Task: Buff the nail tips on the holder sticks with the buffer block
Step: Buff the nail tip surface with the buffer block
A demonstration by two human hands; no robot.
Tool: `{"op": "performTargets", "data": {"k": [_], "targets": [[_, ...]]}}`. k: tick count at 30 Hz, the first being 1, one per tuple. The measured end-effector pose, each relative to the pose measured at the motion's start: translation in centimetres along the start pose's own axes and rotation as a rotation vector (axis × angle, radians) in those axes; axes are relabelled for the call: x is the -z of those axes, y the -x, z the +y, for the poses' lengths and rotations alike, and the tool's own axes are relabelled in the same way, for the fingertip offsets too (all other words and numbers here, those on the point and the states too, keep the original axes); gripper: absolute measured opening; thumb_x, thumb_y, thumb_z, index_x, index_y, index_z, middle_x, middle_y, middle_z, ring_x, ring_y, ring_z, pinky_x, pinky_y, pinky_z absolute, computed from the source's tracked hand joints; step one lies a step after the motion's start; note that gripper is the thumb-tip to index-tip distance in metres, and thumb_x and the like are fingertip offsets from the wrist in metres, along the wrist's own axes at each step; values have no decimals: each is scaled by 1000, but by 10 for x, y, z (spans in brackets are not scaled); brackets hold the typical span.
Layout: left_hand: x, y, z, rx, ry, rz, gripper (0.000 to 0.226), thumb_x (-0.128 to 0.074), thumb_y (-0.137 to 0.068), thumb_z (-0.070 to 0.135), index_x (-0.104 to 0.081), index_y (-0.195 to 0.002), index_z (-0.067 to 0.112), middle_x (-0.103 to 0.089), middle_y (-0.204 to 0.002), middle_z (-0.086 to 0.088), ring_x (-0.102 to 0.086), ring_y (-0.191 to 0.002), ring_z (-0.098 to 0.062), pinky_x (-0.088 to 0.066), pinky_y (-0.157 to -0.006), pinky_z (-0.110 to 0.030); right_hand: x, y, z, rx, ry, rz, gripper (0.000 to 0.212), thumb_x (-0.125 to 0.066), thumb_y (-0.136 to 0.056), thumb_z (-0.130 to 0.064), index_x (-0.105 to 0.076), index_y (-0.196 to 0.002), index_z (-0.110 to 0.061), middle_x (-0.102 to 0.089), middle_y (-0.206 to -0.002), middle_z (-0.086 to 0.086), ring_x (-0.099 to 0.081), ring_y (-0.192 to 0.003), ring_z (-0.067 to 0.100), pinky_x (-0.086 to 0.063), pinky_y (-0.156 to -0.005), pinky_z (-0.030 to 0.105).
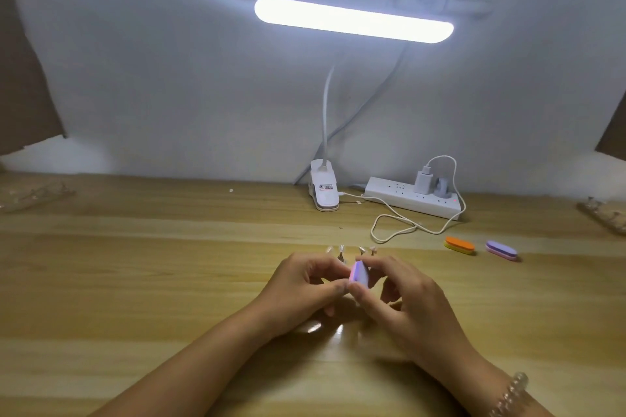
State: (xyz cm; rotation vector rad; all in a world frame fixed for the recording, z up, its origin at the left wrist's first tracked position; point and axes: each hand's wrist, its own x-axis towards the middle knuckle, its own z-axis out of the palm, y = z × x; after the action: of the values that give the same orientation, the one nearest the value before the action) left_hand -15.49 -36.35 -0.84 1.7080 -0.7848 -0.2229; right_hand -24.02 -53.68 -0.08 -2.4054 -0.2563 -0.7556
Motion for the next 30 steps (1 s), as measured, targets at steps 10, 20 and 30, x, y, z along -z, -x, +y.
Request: {"op": "performTargets", "data": {"k": [10,20,30], "targets": [[-1,1,0,9,28,6,5,-75,-88,19,-76,-92,18,-75,-80,4,-61,-52,-12,-49,-53,-24,3,1,-10,-30,73,34,32,-58,-84,-57,-63,-106,-34,-58,-88,-19,-55,-68,6,-47,-59,24],[-1,0,-2,33,87,13,2,-75,-88,17,-72,-89,17,-77,-96,-4,-66,-63,-21,-53,-56,-27,13,3,0,-249,402,-26,32,-61,-81,-47,-57,-111,-38,-49,-99,-14,-52,-99,9,-31,-83,33],[-4,3,0,-81,-146,36,8,-77,-83,19,-69,-83,21,-76,-88,4,-70,-64,-14,-59,-63,-41,2,3,-11,5,134,-10,17,-74,-81,-31,-60,-89,-34,-60,-87,-21,-54,-77,-1,-37,-71,29]]}}
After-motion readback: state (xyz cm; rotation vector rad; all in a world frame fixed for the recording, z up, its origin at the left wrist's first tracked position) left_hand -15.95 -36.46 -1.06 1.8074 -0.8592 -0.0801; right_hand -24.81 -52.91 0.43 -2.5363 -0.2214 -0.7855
